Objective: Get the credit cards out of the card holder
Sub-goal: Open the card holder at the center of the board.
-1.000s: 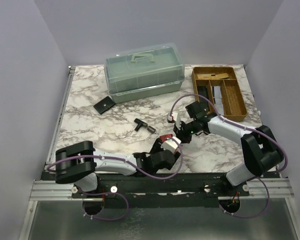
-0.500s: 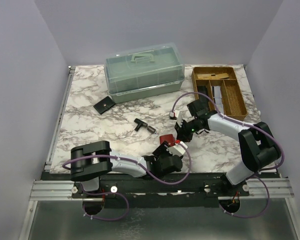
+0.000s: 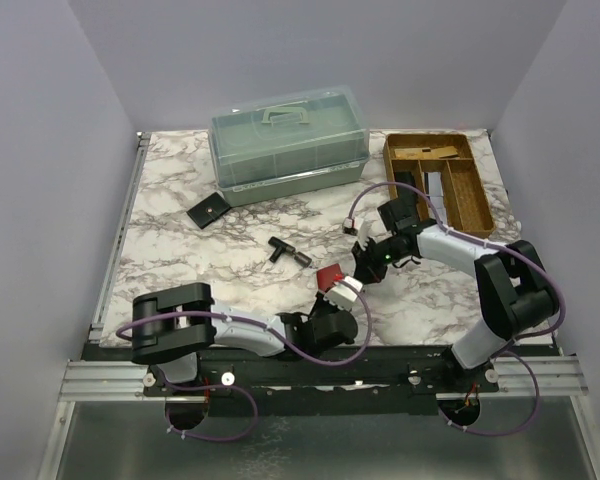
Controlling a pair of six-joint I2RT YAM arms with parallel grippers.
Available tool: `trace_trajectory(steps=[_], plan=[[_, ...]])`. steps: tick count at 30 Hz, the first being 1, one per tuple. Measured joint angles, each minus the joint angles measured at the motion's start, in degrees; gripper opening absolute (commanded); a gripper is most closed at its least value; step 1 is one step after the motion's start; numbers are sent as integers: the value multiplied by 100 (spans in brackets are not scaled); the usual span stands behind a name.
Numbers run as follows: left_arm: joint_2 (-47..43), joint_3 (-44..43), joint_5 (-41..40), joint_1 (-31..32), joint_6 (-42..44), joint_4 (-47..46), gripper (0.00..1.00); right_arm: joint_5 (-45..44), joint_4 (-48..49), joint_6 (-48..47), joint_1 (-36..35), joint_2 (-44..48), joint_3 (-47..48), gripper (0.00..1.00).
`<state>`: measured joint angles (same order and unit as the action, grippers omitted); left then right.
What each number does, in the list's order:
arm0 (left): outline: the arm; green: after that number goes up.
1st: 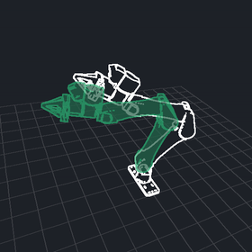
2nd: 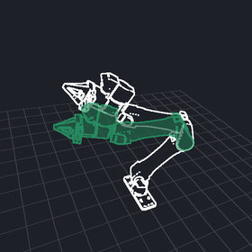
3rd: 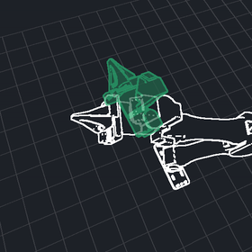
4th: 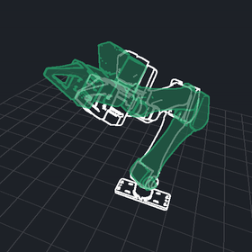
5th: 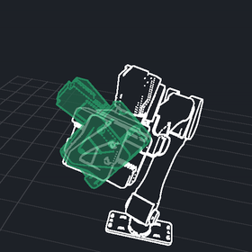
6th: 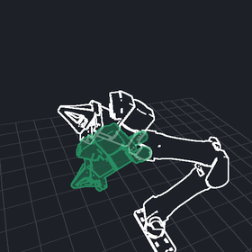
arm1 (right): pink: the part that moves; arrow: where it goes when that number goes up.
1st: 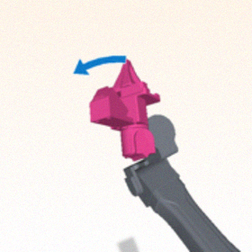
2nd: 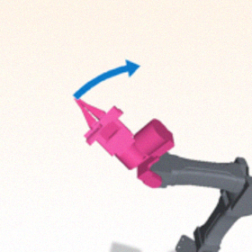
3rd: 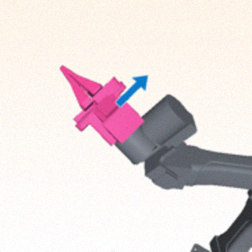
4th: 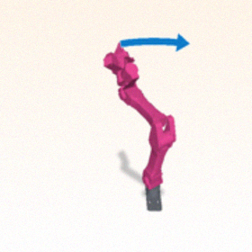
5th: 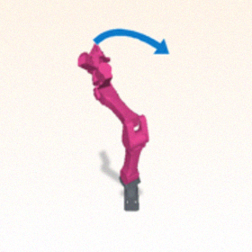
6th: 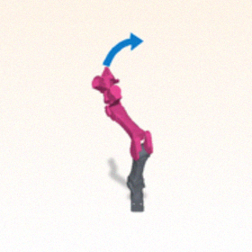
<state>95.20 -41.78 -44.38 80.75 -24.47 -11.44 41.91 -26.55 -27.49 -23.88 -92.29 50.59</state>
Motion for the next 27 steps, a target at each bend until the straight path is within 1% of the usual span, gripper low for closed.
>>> trace_trajectory(steps=[4, 7, 11, 16, 21, 23, 24, 26, 27], plan=[[-369, 472, -13, 0, -557, -391, 7, 229, 15, 269, 17, -173, 44, 0], [-734, 911, -79, 0, -1132, -643, 7, 396, 74, 481, 33, -282, 76, 0], [-1272, 1506, -192, -17, -2024, -905, 11, 612, 186, 761, 37, -369, 79, 0], [-1735, 2063, -223, -94, -2990, -1034, 24, 776, 295, 1023, 37, -555, 101, 0], [-2179, 2476, -229, -227, -3775, -1034, 25, 820, 319, 1176, 37, -632, 114, 1], [-2380, 2592, -234, -315, -4068, -986, 27, 846, 350, 1224, 39, -632, 114, 1], [-2485, 2618, -236, -374, -4284, -892, 30, 859, 358, 1244, 39, -632, 114, 1], [-2647, 2610, -236, -487, -4636, -658, 43, 881, 374, 1252, 39, -632, 118, 1], [-2728, 2583, -238, -542, -4763, -466, 46, 883, 378, 1255, 39, -632, 125, 1]])
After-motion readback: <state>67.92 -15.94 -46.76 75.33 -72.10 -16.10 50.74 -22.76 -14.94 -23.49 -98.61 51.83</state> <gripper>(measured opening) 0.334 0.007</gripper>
